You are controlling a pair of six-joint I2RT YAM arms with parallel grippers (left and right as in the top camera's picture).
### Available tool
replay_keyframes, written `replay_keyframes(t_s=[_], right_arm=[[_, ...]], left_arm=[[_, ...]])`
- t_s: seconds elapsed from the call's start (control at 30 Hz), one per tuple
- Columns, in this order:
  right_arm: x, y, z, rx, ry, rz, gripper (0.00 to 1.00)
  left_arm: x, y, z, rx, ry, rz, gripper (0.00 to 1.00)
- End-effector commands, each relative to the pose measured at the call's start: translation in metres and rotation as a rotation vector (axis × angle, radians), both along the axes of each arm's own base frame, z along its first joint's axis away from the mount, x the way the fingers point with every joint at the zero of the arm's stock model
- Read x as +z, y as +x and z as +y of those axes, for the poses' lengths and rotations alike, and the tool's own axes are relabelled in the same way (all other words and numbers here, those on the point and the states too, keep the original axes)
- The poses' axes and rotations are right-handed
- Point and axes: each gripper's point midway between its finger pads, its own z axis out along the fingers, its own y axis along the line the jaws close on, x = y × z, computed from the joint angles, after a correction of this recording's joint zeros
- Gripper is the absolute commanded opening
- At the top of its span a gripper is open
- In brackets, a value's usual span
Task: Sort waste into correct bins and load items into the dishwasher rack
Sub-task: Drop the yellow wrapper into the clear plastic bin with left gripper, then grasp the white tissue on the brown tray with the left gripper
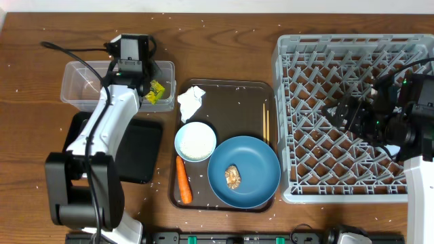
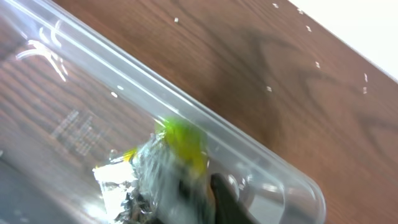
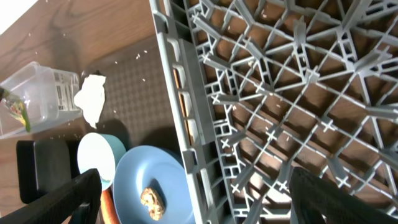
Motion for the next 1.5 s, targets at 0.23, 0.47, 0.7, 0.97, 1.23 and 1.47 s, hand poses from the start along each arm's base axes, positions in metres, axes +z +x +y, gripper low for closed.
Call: replay_keyframes(t_s=[0.23,0.47,0.7,0.97,1.23,1.47], right_arm=[[0.001,0.0,0.002,0.025,-0.009,-0.006,0.9],[0.003,0.005,0.002,0.024,-0.014,-0.027,0.92],[0.003,0.004,0.002,0.024,-0.012,-0.023,0.92],[0.002,0.003,0.002,0.024,-0.011,-0.019,0.93],[0.002,0.003,0.002,0.024,-0.012,-0.02,0.93],[0.002,0.003,0.002,0.024,-0.012,-0.021,0.93]], left_arm=[[0.042,-0.016,-0.037,-0.209,-0.048,-0.034,0.61],[0.011,-0.05,-0.114,-0.668,0.191,0.141,0.61],[-0.041,-0.058,-0.157,-0.8,0.332,0.248,0.61],[-0.099,-0.043,-0.153,-0.784,0.427,0.319,0.61],[-0.132,-0.043,-0.148,-0.78,0.456,0.377,0.61],[-0.116,-0.045,-0.161,-0.804,0.46,0.344,0.14]])
